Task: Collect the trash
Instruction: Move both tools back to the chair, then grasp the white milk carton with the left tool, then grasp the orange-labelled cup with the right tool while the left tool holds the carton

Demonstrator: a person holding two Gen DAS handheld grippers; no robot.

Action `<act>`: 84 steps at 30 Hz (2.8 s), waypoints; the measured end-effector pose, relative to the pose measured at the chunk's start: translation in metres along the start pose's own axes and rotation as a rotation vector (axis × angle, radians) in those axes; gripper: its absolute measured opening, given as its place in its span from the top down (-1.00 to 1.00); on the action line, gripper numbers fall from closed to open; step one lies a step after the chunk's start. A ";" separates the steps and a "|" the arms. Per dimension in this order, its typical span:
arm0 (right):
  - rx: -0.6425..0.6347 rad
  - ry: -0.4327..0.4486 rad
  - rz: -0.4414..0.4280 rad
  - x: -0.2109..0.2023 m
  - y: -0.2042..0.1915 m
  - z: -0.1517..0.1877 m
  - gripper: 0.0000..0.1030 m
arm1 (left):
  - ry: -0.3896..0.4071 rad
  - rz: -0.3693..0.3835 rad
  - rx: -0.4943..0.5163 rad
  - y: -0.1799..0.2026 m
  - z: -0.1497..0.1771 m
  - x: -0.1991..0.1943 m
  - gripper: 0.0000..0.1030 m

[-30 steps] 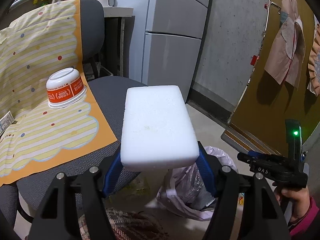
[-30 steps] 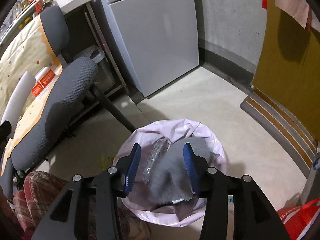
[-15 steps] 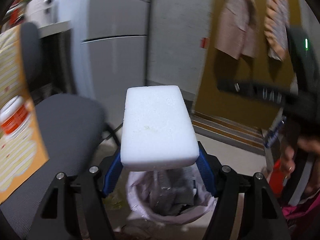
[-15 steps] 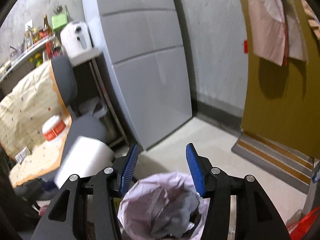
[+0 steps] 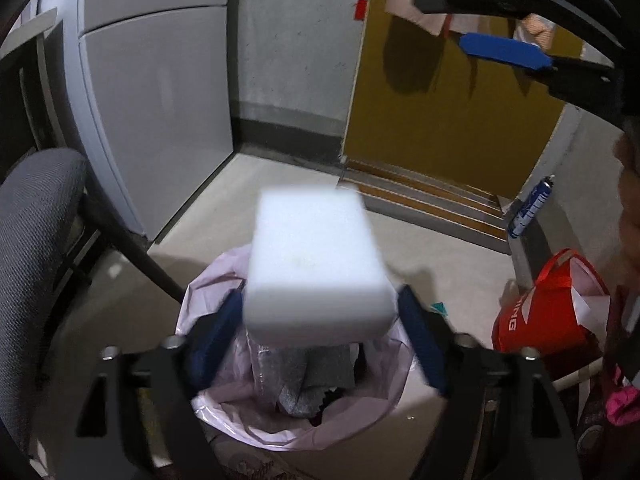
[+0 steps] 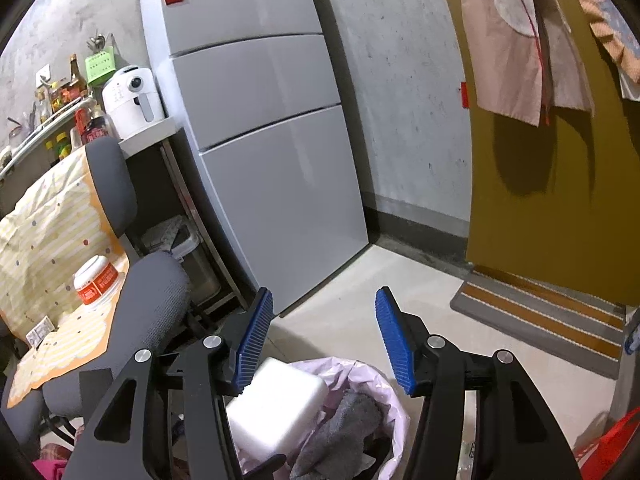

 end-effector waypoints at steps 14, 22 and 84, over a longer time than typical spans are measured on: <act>-0.056 -0.028 -0.112 0.004 -0.053 0.001 -0.13 | 0.136 -0.188 -0.234 -0.080 0.012 -0.069 -0.66; -0.214 -0.102 -0.318 0.026 -0.171 0.002 -0.25 | 0.167 -0.425 -0.364 -0.153 0.044 -0.158 -0.66; -0.456 -0.336 -0.412 0.191 -0.442 0.086 0.33 | 0.103 -0.822 -0.727 -0.353 0.187 -0.312 -0.54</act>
Point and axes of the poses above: each gripper's, at about its wrist camera, not at the fingertips, and x roughly the way its jaws point, y to its right, z to its underside, the point moved 3 cm from there along x, roughly the way its jaws point, and after that the axes turned 8 degrees about x, right-handed, at the moved point
